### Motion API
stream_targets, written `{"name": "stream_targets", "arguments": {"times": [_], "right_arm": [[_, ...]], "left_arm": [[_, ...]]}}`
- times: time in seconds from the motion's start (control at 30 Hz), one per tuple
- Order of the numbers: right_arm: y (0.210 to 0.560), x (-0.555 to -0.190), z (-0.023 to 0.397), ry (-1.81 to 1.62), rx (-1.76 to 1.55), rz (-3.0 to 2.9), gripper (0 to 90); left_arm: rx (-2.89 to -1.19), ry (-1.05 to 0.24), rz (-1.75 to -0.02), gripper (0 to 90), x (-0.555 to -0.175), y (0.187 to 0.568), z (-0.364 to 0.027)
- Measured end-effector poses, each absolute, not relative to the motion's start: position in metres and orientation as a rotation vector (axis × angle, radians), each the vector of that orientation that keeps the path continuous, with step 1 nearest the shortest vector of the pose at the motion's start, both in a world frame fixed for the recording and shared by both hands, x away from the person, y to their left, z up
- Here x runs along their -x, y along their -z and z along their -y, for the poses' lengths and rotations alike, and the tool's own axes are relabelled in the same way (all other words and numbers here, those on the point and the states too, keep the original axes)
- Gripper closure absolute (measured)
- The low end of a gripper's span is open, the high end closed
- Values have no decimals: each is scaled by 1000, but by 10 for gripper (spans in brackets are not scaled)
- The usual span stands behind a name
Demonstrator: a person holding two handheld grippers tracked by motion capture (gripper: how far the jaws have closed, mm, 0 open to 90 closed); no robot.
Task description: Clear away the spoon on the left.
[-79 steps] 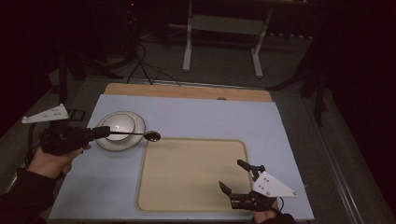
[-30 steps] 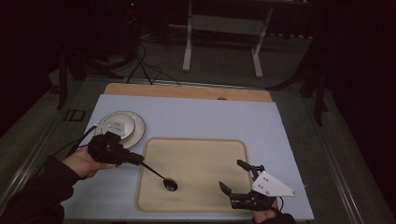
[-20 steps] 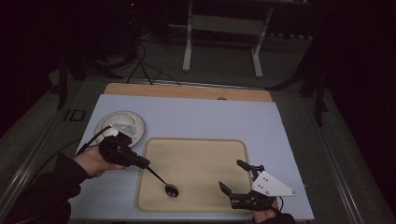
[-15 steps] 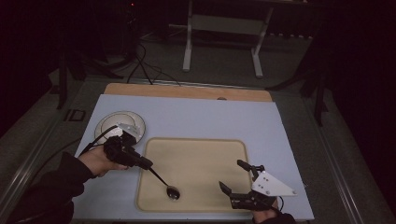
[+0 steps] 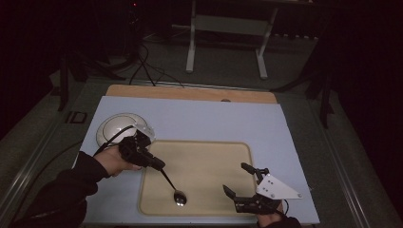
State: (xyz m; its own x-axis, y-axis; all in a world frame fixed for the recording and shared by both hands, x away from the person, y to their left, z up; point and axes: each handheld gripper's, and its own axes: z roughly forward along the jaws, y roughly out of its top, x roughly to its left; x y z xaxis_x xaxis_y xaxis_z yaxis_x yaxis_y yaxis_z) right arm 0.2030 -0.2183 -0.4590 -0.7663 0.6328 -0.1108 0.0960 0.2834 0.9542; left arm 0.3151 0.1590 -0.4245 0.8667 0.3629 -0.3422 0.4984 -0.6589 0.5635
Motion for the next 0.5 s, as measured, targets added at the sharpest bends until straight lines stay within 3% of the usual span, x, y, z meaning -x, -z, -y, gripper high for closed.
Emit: {"name": "stream_targets", "arguments": {"times": [0.5], "right_arm": [[459,-203,219,-1510,-654,-2084,139]], "left_arm": [[-2250,217,-671,858,-333,439,-131]]}}
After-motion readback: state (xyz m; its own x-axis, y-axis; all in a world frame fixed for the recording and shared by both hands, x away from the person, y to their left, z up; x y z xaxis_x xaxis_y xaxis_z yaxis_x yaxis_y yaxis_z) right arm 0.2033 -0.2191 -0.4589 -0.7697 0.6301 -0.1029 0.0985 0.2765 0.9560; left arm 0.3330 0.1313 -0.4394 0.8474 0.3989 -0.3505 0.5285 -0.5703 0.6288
